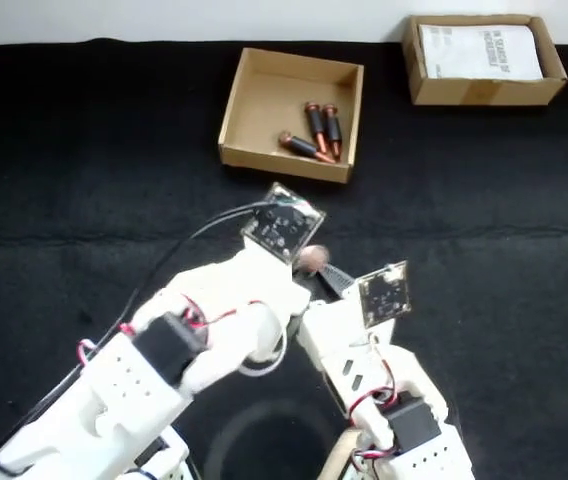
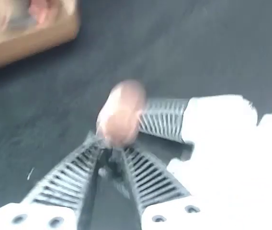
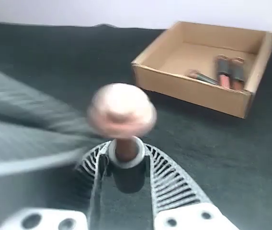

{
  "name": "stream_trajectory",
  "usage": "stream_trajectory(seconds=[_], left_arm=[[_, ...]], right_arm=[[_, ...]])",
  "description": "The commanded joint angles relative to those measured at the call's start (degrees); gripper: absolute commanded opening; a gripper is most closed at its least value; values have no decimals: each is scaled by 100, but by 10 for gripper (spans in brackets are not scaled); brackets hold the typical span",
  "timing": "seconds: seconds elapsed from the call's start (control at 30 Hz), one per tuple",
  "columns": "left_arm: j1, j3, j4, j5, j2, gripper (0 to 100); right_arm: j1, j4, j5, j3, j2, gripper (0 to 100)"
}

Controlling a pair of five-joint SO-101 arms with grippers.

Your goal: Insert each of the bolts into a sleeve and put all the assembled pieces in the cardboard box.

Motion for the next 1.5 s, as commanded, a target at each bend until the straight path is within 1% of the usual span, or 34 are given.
stream_trajectory(seconds=[0.0, 0.13, 0.2, 0.3, 0.4, 0.43, 0.5, 0.6, 0.7, 0.77, 0.93, 0.97, 1.07, 1.13, 1.23, 1.47], left_arm=[[154, -725, 879, -756, -259, 11], [127, -954, 1495, -1284, -453, 30], [-57, -954, 1618, -1327, -558, 57], [-505, -989, 1574, -1354, -892, 62], [-1165, -954, 1398, -1354, -1411, 62], [-1420, -936, 1292, -1354, -1587, 53], [-1930, -936, 1152, -1354, -1842, 4], [-2589, -725, 1081, -1354, -2149, 8], [-3222, -145, 870, -1354, -2457, 8], [-3530, 409, 519, -1354, -2730, 8], [-4040, 2114, -853, -1345, -3749, 8], [-4092, 2492, -1152, -1345, -4013, 8], [-4215, 3512, -1802, -1345, -4831, 8], [-4224, 3987, -1881, -1327, -5288, 8], [-4286, 4233, -1873, -1319, -5174, 8], [-5051, 5059, -1916, -1319, -5182, 8]], right_arm=[[127, -154, 26, 22, -84, 8], [127, -154, 26, -22, -84, 8], [127, -154, 26, -40, -84, 8], [154, -171, 70, -75, -84, 8], [365, -356, 598, -268, -66, 8], [444, -479, 862, -356, -66, 8], [523, -716, 1415, -532, -57, 8], [523, -1015, 2171, -822, 259, 8], [523, -1349, 2505, -1411, 1235, 8], [549, -1534, 2549, -2035, 2105, 8], [620, -1657, 2593, -3996, 4462, 8], [620, -1657, 2743, -4382, 4927, 8], [629, -1657, 3437, -5402, 6193, 8], [637, -1648, 3842, -5991, 6914, 8], [637, -1631, 4475, -6695, 7846, 8], [655, -1631, 6576, -7591, 9552, 8]])
